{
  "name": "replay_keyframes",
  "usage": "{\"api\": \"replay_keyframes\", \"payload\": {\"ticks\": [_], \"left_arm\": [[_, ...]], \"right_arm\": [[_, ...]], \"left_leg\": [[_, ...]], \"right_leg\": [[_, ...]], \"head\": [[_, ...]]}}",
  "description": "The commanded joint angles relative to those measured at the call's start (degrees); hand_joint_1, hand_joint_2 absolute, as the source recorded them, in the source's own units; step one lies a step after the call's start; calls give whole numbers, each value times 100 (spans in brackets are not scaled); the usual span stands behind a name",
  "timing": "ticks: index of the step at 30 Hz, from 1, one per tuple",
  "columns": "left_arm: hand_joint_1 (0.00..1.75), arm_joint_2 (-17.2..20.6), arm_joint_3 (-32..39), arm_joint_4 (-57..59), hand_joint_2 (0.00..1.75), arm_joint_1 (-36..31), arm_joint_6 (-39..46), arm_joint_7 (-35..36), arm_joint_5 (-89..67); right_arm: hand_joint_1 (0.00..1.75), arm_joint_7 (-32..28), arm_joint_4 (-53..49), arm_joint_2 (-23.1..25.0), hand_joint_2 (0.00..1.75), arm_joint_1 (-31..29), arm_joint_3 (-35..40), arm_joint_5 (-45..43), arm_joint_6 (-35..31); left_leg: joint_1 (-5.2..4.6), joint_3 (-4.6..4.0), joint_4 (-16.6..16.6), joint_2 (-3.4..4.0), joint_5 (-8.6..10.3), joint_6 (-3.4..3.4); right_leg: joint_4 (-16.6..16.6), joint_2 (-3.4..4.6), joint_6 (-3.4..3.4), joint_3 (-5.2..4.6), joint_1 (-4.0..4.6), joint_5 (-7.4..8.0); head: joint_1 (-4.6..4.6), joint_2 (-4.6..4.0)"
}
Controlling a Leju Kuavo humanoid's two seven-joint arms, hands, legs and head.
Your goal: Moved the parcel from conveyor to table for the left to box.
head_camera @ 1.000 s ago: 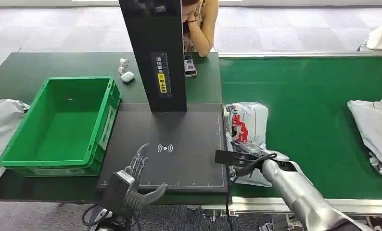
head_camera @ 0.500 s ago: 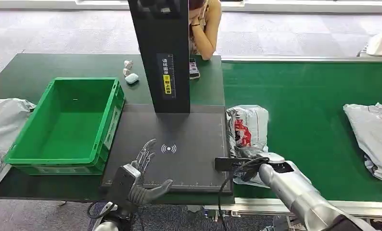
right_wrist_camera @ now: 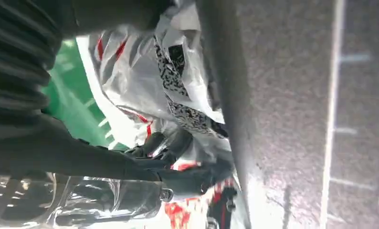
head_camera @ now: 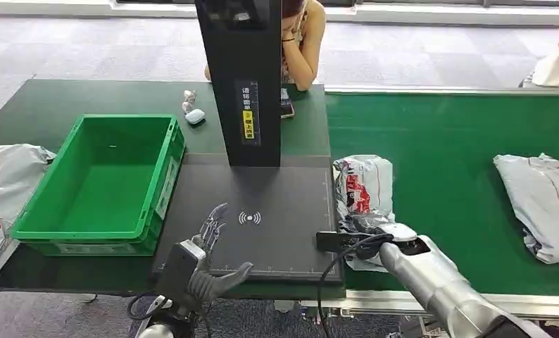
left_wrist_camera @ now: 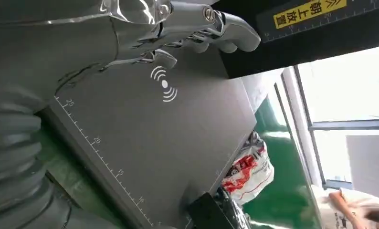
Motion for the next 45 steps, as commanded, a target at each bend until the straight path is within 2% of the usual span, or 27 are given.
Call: {"api": "replay_keyframes", "payload": {"ticks": [1, 3, 4, 5, 6, 7, 8, 9, 10, 12, 15, 16, 22, 26, 29, 31, 32, 34, 35, 37, 39, 40, 42, 43, 45], "left_arm": [[0, 126, -94, 331, 175, -120, 17, -13, 33], [0, 141, -75, 278, 175, -37, 29, -45, 34], [0, 146, -50, 226, 175, 25, 42, -61, 26], [0, 155, -28, 168, 175, 90, 66, -74, 15], [0, 170, -16, 110, 175, 149, 79, -76, 13], [0, 178, -2, 68, 175, 186, 90, -82, 6], [0, 178, 8, 45, 175, 198, 97, -82, 5], [0, 177, 9, 42, 175, 198, 98, -82, 5], [0, 170, 18, 26, 175, 203, 105, -82, -2], [0, 147, 41, 14, 175, 197, 118, -82, -18], [0, 160, 56, -47, 175, 277, 166, -77, -47], [0, 162, 59, -75, 175, 319, 187, -77, -55], [0, 159, 68, -184, 175, 403, 261, -81, -94], [0, 140, 61, -263, 175, 483, 375, -78, -152], [0, 143, -6, -196, 175, 458, 438, -84, -157], [0, 135, -28, -135, 175, 412, 480, -112, -158], [0, 123, -30, -102, 175, 387, 503, -125, -154], [0, 99, -27, -57, 175, 342, 532, -142, -152], [0, 74, -11, -47, 175, 324, 545, -151, -151], [0, 55, 16, -52, 175, 318, 556, -162, -153], [0, 77, 48, -74, 175, 356, 560, -186, -153], [0, 85, 48, -75, 175, 365, 555, -190, -151], [0, 105, 72, -89, 175, 411, 525, -227, -133], [0, 109, 76, -98, 175, 422, 522, -233, -131], [0, 143, 40, -111, 175, 476, 465, -252, -118]], "right_arm": [[175, 26, 354, -472, 175, 562, 456, 169, -57], [175, 8, 236, -493, 175, 622, 327, 119, -200], [140, 31, 128, -470, 175, 607, 222, 137, -453], [0, 34, 30, -412, 175, 590, 93, 117, -728], [0, 71, -26, -346, 175, 541, 16, 95, -772], [93, 5, -172, -326, 175, 511, -103, 32, -924], [93, 19, -234, -314, 175, 477, -135, 38, -914], [169, 20, -240, -311, 175, 461, -142, 34, -892], [175, 11, -297, -320, 175, 438, -157, 58, -915], [175, -9, -353, -309, 175, 383, -254, 65, -972], [175, -81, -491, -215, 175, 428, -583, 216, -1366], [175, -149, -629, -158, 175, 495, -788, 186, -1695], [175, -244, -1221, 1, 175, 699, -1344, 33, -2217], [175, -649, -2413, 227, 175, 1316, -2288, -317, -3231], [175, -1241, -3246, 411, 175, 1699, -2831, -847, -3985], [175, -1471, -3507, 467, 175, 1764, -2955, -1124, -4147], [175, -1864, -3627, 537, 175, 1800, -3057, -1405, -4427], [175, -2120, -3753, 573, 175, 1803, -3082, -1712, -4564], [175, -2470, -3886, 628, 175, 1821, -3112, -2000, -4717], [175, -2590, -3952, 664, 175, 1770, -3006, -2240, -4693], [175, -2662, -3949, 747, 175, 1716, -2689, -2555, -4251], [175, -2666, -3946, 786, 175, 1718, -2646, -2542, -4250], [175, -2562, -3795, 812, 175, 1679, -2214, -2882, -3439], [175, -2562, -3724, 843, 175, 1660, -2166, -2893, -3430], [175, -2438, -3402, 910, 175, 1682, -1755, -3521, -2346]], "left_leg": [[-1, -49, -12, -36, 32, 2], [-1, -53, -16, -42, 36, 6], [-3, -34, -5, -36, 19, 10], [-2, -51, -16, -42, 31, 12], [-1, -37, -5, -33, 17, 18], [-4, -49, -14, -34, 26, 20], [-4, -38, -6, -21, 15, 22], [-5, -28, 2, -11, 5, 24], [-7, -46, -6, -8, 15, 24], [-7, -58, -7, -10, 16, 24], [-10, -56, -4, -8, 9, 29], [-8, -51, -3, -8, 4, 28], [-10, -105, -6, 13, 16, 25], [-7, -119, -12, 18, 16, 19], [-6, -133, -14, 14, 16, 20], [-6, -142, -18, 12, 17, 19], [-5, -155, -13, 8, 19, 21], [-6, -152, -17, 10, 18, 20], [-7, -144, -22, 11, 18, 19], [-7, -145, -22, 15, 18, 18], [-5, -154, -18, 18, 19, 19], [-7, -146, -23, 26, 18, 16], [-7, -139, -27, 31, 18, 13], [-6, -141, -27, 34, 20, 10], [-4, -137, -29, 38, 19, 8]], "right_leg": [[-21, -34, 3, -31, -1, 23], [-30, -40, 4, -29, -1, 26], [-17, -33, 6, -12, -3, 11], [-31, -38, 8, -24, -3, 22], [-21, -27, 8, -11, -1, 13], [-26, -27, 9, -23, -4, 19], [-19, -12, 21, -12, -4, 23], [-9, -3, 29, -5, -6, 21], [-16, -1, 28, -24, -9, 32], [-15, -5, 28, -36, -11, 33], [-11, -2, 39, -35, -13, 30], [-12, -3, 41, -24, -11, 28], [-2, 19, 47, -72, -14, 49], [-3, 23, 40, -94, -10, 51], [3, 19, 38, -111, -10, 49], [6, 17, 34, -123, -10, 46], [10, 12, 33, -133, -8, 45], [14, 14, 30, -135, -10, 43], [11, 17, 28, -130, -11, 41], [14, 20, 23, -133, -11, 39], [18, 21, 24, -143, -9, 42], [16, 30, 22, -139, -10, 43], [15, 35, 22, -134, -10, 43], [15, 38, 22, -137, -9, 44], [16, 43, 20, -135, -7, 44]], "head": [[-2, 0], [0, 0], [-2, 0], [0, 0], [-2, 0], [0, 0], [0, 0], [0, 0], [-2, 0], [0, 0], [-2, 0], [-2, 0], [-4, 0], [-2, 0], [-2, 0], [-2, 0], [-2, 0], [-2, 0], [-2, 0], [-2, 0], [-2, 0], [-2, 0], [-2, 0], [0, 0], [-2, 0]]}}
